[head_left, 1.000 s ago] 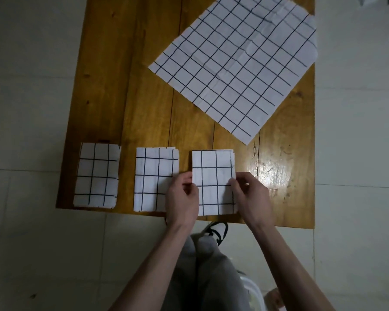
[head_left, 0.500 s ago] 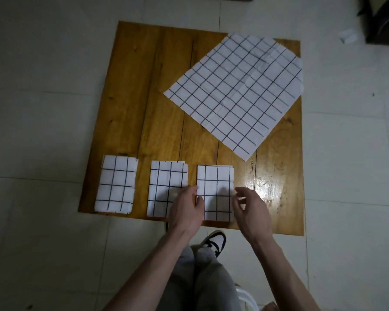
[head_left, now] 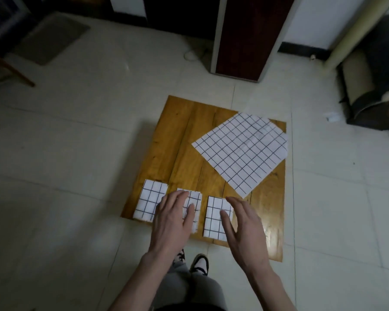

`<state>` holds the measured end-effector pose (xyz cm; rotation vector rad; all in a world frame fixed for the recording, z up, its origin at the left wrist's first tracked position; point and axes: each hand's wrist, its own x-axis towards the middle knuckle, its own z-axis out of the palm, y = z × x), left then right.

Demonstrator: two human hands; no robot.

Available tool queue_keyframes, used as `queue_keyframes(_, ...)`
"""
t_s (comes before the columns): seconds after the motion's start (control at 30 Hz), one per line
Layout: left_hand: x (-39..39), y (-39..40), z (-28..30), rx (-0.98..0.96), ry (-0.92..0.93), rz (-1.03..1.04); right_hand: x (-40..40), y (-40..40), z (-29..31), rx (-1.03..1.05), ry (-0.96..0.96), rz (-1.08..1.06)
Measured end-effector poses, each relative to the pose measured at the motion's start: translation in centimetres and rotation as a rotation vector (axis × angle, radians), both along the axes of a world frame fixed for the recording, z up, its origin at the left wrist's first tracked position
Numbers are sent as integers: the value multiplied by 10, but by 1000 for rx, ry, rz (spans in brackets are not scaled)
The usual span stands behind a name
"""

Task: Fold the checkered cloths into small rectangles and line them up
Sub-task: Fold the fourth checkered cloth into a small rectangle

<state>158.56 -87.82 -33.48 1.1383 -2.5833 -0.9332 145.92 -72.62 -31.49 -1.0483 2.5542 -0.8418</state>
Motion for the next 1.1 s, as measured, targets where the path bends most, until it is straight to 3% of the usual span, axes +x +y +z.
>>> queue_keyframes(0.17,31,-17,57,-186,105,103,11,-25,57,-53,163,193)
queue_keyframes(0.3,62,-31,94,-309,88,212,21,-59,88,-77,290,343)
queue_keyframes(0.57,132,-85,145,-430,110,415,64,-145,136,-56,430,520)
queue_keyframes(0.8,198,-152,159,-449,100,471,123,-234,155,-60,522,527)
queue_keyframes(1.1,284,-281,160,-496,158,433,200,-352,159,-11,558,376)
